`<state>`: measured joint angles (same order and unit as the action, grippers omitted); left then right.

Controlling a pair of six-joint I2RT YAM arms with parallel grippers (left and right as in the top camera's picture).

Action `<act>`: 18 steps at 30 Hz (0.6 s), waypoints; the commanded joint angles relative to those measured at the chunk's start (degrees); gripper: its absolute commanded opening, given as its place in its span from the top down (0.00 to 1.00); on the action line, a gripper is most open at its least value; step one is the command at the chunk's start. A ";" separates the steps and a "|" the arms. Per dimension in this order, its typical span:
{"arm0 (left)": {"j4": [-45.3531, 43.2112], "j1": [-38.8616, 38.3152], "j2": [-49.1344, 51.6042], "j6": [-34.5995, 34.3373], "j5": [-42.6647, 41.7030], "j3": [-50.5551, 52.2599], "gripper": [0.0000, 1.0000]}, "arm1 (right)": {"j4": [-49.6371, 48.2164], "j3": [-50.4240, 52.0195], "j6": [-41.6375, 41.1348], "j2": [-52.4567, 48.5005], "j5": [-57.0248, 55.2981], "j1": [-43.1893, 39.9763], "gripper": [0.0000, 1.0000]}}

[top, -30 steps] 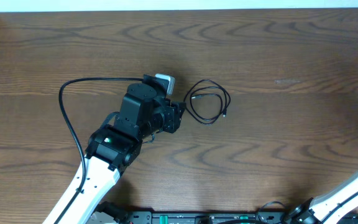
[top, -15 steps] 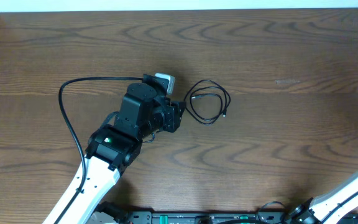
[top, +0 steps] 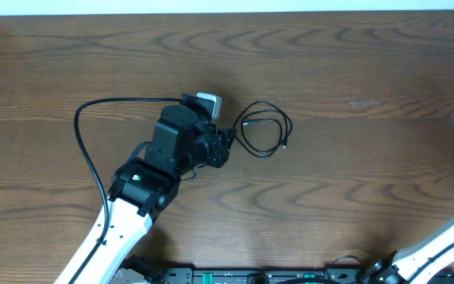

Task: Untangle cables

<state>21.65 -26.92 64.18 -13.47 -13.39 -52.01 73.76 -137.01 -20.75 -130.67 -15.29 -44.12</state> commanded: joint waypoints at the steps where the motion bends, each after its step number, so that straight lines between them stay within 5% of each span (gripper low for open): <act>1: -0.13 -0.17 0.17 0.37 0.37 0.22 0.50 | 0.98 0.35 -5.03 0.35 -5.81 -0.09 0.99; 9: -0.15 -0.17 0.17 0.37 0.37 0.20 0.50 | 2.27 0.35 -7.91 0.35 -8.81 -0.09 0.99; 18: -0.15 -0.17 0.17 0.39 0.37 0.22 0.50 | 2.08 0.35 -7.91 0.35 -8.81 -0.17 0.81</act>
<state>21.65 -26.92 64.18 -13.47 -13.39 -52.01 75.81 -136.97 -27.90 -130.67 -22.63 -44.12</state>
